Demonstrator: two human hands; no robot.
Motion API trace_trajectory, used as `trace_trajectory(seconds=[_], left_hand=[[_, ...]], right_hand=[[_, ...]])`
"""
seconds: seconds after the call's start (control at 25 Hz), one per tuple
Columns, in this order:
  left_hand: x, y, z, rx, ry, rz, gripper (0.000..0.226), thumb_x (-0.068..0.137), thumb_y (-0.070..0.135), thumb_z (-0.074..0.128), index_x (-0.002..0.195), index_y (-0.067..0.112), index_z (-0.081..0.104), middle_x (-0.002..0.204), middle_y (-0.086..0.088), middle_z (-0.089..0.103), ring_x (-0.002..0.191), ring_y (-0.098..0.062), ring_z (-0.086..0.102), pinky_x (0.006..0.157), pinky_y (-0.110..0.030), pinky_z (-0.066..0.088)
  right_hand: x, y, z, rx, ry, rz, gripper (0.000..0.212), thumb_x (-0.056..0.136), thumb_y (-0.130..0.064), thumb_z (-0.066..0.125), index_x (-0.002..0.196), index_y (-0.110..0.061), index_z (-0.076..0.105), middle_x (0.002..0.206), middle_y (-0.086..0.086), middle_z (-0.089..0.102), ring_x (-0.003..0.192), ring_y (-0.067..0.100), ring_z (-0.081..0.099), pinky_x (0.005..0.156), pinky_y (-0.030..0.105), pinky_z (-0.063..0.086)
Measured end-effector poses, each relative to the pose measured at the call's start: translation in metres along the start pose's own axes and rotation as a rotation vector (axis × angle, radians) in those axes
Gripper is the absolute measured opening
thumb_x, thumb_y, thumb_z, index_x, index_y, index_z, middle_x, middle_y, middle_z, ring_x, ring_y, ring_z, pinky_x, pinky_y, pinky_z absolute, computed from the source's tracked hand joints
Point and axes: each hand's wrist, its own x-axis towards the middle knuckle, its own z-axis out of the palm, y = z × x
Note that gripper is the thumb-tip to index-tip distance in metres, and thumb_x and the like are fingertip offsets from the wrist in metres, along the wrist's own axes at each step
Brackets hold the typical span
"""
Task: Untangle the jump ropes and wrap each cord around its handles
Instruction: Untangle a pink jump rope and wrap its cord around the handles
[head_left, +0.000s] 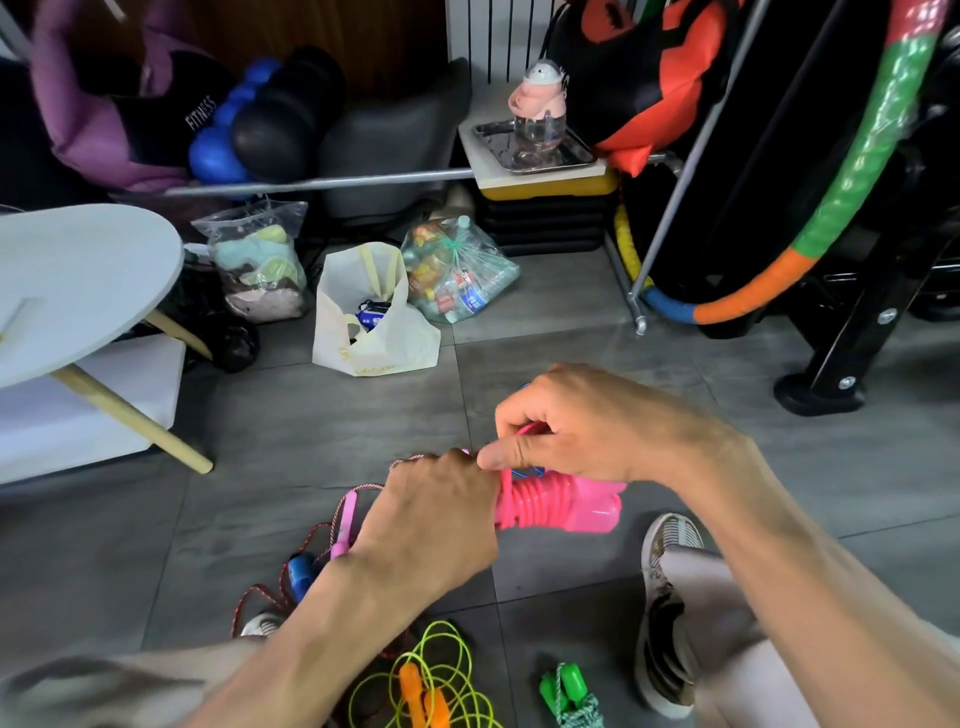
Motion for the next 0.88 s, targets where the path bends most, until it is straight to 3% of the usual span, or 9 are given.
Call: trace_trajectory(seconds=[0.12,0.2,0.32,0.44,0.56,0.6,0.68,0.76,0.88], left_hand=[[-0.001,-0.005,-0.004,-0.239,0.09,-0.005,0.021,0.087,0.027,0.052,0.107,0.021,0.054,0.096,-0.002,0.065,0.089,-0.029,0.064,0.074,-0.031,0.047],[-0.008,-0.008,-0.007,-0.494,0.188,0.098,0.019,0.077,0.024,0.058,0.096,0.024,0.058,0.08,-0.001,0.068,0.073,-0.029,0.063,0.064,-0.033,0.051],[-0.018,-0.009,-0.017,-0.725,0.271,0.183,0.02,0.066,0.019,0.063,0.083,0.025,0.052,0.066,0.001,0.062,0.055,-0.023,0.051,0.047,-0.024,0.04],[-0.02,-0.016,-0.026,-0.973,0.25,0.019,0.035,0.069,0.011,0.071,0.092,0.027,0.051,0.059,0.003,0.061,0.046,-0.013,0.051,0.047,-0.02,0.038],[-0.019,-0.023,-0.035,-1.19,0.273,-0.022,0.049,0.07,0.0,0.074,0.1,0.027,0.045,0.051,-0.007,0.051,0.043,-0.015,0.04,0.044,-0.024,0.034],[-0.019,-0.025,-0.037,-1.289,0.326,-0.037,0.052,0.069,-0.003,0.076,0.1,0.026,0.046,0.052,-0.011,0.05,0.045,-0.017,0.038,0.045,-0.025,0.033],[-0.018,-0.031,-0.04,-1.483,0.426,-0.088,0.051,0.063,-0.003,0.079,0.1,0.019,0.052,0.059,-0.017,0.053,0.048,-0.017,0.042,0.044,-0.026,0.036],[-0.014,-0.038,-0.04,-1.603,0.428,-0.152,0.041,0.061,-0.002,0.072,0.097,0.01,0.057,0.063,-0.021,0.055,0.044,-0.016,0.042,0.041,-0.021,0.035],[-0.008,-0.046,-0.034,-1.625,0.365,-0.206,0.024,0.065,-0.008,0.069,0.086,-0.003,0.057,0.054,-0.013,0.045,0.041,-0.012,0.033,0.038,-0.016,0.029]], right_hand=[[0.0,0.002,-0.006,0.155,-0.084,0.052,0.046,0.085,-0.062,0.05,0.055,-0.027,0.053,0.052,-0.005,0.046,0.049,0.008,0.039,0.051,0.026,0.033],[-0.002,0.001,-0.011,0.35,-0.17,0.06,0.048,0.085,-0.059,0.049,0.053,-0.023,0.051,0.054,-0.003,0.043,0.051,0.01,0.036,0.05,0.022,0.03],[-0.005,-0.009,-0.015,0.597,-0.269,0.042,0.042,0.085,-0.052,0.056,0.054,-0.023,0.055,0.052,-0.008,0.045,0.051,0.01,0.036,0.051,0.024,0.03],[-0.013,-0.01,-0.014,0.879,-0.033,0.109,0.029,0.087,-0.026,0.064,0.06,-0.017,0.059,0.05,-0.01,0.057,0.05,0.0,0.053,0.047,0.011,0.038],[-0.023,-0.006,0.001,0.97,0.163,0.299,0.052,0.093,0.007,0.052,0.054,-0.027,0.057,0.053,-0.01,0.053,0.052,0.005,0.055,0.046,0.012,0.038],[-0.017,-0.007,0.007,0.988,0.126,0.228,0.055,0.09,0.003,0.059,0.045,-0.028,0.057,0.046,-0.012,0.049,0.042,0.002,0.047,0.041,0.013,0.032],[0.0,-0.012,0.015,1.045,0.071,0.027,0.033,0.082,-0.011,0.066,0.053,-0.026,0.066,0.047,-0.013,0.044,0.04,0.004,0.031,0.042,0.02,0.019],[0.011,-0.022,0.019,0.952,0.107,-0.018,0.024,0.091,-0.02,0.057,0.069,-0.026,0.065,0.053,-0.008,0.041,0.046,0.006,0.029,0.044,0.02,0.02],[0.017,-0.018,0.027,0.773,0.174,-0.025,0.031,0.102,-0.025,0.049,0.072,-0.025,0.06,0.052,-0.001,0.036,0.046,0.007,0.028,0.043,0.019,0.024]])
